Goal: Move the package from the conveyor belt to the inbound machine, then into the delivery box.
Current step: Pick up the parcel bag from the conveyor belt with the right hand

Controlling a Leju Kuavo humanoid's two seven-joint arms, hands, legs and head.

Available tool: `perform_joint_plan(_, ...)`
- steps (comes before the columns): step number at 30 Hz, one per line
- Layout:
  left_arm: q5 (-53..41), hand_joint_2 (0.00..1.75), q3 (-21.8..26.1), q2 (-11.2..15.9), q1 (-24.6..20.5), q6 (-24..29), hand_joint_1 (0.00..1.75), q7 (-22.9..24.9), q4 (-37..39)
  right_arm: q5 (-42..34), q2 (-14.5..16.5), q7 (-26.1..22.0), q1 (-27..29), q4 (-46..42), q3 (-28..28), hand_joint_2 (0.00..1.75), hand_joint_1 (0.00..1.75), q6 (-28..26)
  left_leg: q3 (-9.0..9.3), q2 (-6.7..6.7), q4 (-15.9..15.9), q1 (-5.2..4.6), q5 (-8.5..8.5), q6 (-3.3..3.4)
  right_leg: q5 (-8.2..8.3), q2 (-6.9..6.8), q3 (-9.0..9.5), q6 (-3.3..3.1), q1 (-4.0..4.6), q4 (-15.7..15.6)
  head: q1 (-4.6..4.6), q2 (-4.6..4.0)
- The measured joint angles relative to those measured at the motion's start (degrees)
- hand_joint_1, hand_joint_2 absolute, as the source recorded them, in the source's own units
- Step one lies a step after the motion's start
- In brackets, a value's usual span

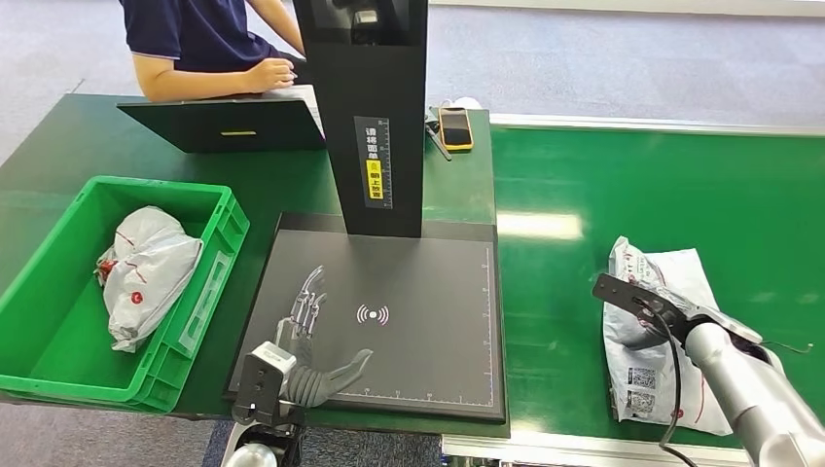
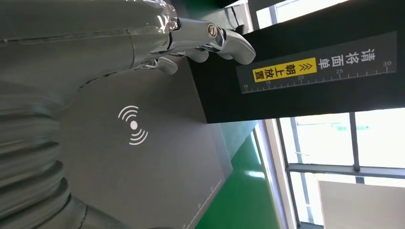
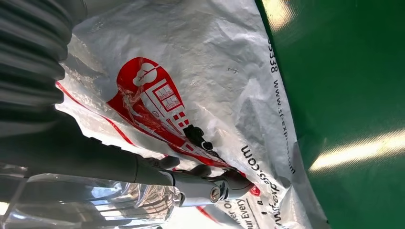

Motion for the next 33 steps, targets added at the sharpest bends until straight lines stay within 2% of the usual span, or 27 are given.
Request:
perform_joint_plan(1, 0.0, 1.75, 0.0, 0.0, -0.01, 0.05, 0.0, 0.0, 0.02, -0.41, -0.15, -0.14, -0.27, 0.24, 0.9, 1.75, 1.44, 0.19, -0.01, 0.0, 0.0, 0.0, 0.0, 0.0, 0.0, 0.0, 0.0, 0.0, 0.0, 0.0, 0.0, 0.0)
perform_joint_plan(2, 0.0, 1.75, 0.0, 0.0, -0.01, 0.12, 0.0, 0.01, 0.02, -0.76, -0.34, -0.27, -0.45, 0.39, 1.74, 1.75, 1.75, 0.35, -0.01, -0.01, 0.0, 0.0, 0.0, 0.0, 0.0, -0.01, -0.01, 0.0, 0.0, 0.0, 0.0, 0.0)
perform_joint_plan(7, 0.0, 1.75, -0.03, 0.09, 0.23, 0.62, 0.0, 0.0, 0.03, -3.21, -1.87, -0.61, -0.66, 0.17, 4.93, 1.75, 1.75, 1.2, -0.03, -0.02, 0.0, 0.0, -0.02, 0.01, 0.0, -0.03, -0.01, 0.0, -0.01, 0.0, 0.01, 0.0)
perform_joint_plan(15, 0.22, 1.75, -0.17, 0.66, 0.68, 0.96, 0.0, -0.27, 0.03, -8.73, -6.14, 0.91, 0.37, -4.27, 8.19, 1.75, 1.75, 2.84, -0.04, -0.06, 0.01, 0.0, -0.01, 0.01, 0.0, -0.08, -0.01, 0.0, -0.01, 0.0, 0.01, 0.0)
perform_joint_plan(20, 0.4, 1.75, -0.17, 0.77, 0.53, 0.98, 0.0, -0.28, 0.03, -9.45, -7.27, 1.05, 0.74, -5.76, 9.3, 1.75, 1.75, 1.72, -0.05, -0.05, 0.0, 0.0, -0.01, 0.01, 0.0, -0.06, -0.02, 0.0, -0.01, 0.0, 0.0, 0.0)
perform_joint_plan(23, 0.42, 1.75, -0.17, 0.76, 0.59, 1.25, 0.0, -0.29, 0.03, -10.35, -7.12, 0.42, 0.98, -5.86, 9.7, 1.75, 1.75, -2.8, -0.07, -0.05, 0.0, 0.0, -0.01, 0.01, 0.0, -0.07, -0.03, 0.0, -0.01, 0.0, 0.0, 0.0)
perform_joint_plan(27, 0.31, 1.75, -0.17, 0.76, 1.17, 1.94, 0.0, -0.43, -0.02, -12.63, -6.41, -1.99, 1.87, -6.38, 8.78, 1.75, 1.75, -11.53, -0.09, -0.08, -0.01, 0.0, -0.01, 0.01, 0.0, -0.09, -0.03, 0.0, 0.0, 0.0, 0.01, 0.0)
perform_joint_plan(31, -0.34, 1.75, -0.17, 0.76, 2.01, 2.23, 0.0, -0.8, -0.05, -17.01, -4.8, -7.27, 5.82, -11.25, 3.15, 1.75, 1.75, -22.44, -0.15, -0.15, -0.01, 0.0, -0.01, 0.01, -0.02, -0.16, -0.08, -0.01, 0.01, 0.0, 0.01, 0.0)
perform_joint_plan(33, -0.55, 1.75, -0.17, 0.76, 2.09, 2.38, 0.0, -1.12, -0.05, -18.09, -3.56, -9.48, 8.53, -15.18, -0.74, 1.75, 1.75, -25.83, -0.18, -0.2, -0.02, 0.01, -0.01, 0.01, -0.04, -0.21, -0.09, -0.01, 0.01, 0.0, 0.0, 0.0)
